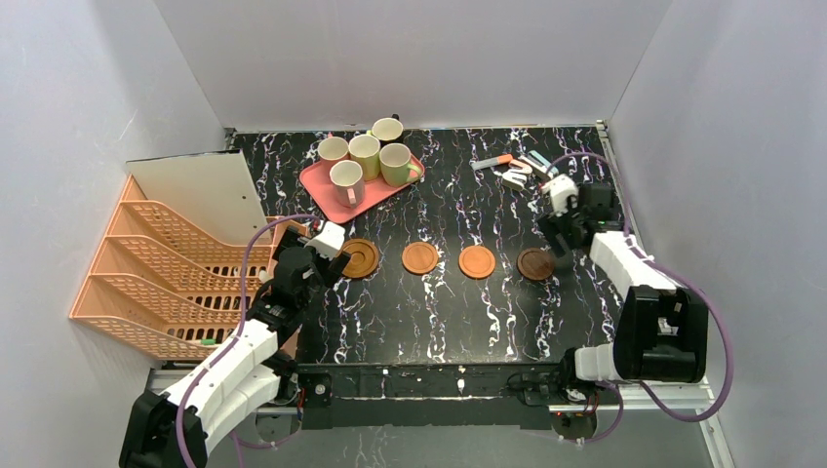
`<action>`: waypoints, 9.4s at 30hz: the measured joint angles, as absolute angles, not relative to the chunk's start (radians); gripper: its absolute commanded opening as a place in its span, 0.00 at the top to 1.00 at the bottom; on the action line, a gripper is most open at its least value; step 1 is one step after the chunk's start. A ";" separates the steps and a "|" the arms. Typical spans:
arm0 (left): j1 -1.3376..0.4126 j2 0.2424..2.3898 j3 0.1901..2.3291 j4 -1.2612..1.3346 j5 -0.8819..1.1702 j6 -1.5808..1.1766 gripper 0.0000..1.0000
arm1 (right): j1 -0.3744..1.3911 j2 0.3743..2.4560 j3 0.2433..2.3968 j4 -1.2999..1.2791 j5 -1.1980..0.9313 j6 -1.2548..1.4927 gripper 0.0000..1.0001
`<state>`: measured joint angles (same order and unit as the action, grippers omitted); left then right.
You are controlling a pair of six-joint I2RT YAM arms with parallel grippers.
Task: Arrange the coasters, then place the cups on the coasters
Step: Move the coaster to the center of the board, then pick up the cup from the tray.
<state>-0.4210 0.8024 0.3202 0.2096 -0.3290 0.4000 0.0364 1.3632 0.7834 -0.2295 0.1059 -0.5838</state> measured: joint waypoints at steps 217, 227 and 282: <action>-0.413 0.783 0.307 0.210 -0.328 0.399 0.02 | -0.367 1.663 1.187 -0.344 -0.018 -0.361 0.01; -0.413 0.846 0.395 0.149 -0.327 0.400 0.02 | -0.009 1.396 1.312 -0.489 -0.124 -0.255 0.01; -0.403 1.776 1.129 0.099 -0.385 0.038 0.44 | 0.247 1.253 0.965 -0.337 -0.290 -0.292 0.01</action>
<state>-0.4034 1.7763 1.1290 0.0986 -0.3855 0.0376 0.2474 1.2533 0.9653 -0.3370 -0.2901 -0.2924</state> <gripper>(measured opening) 0.626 0.985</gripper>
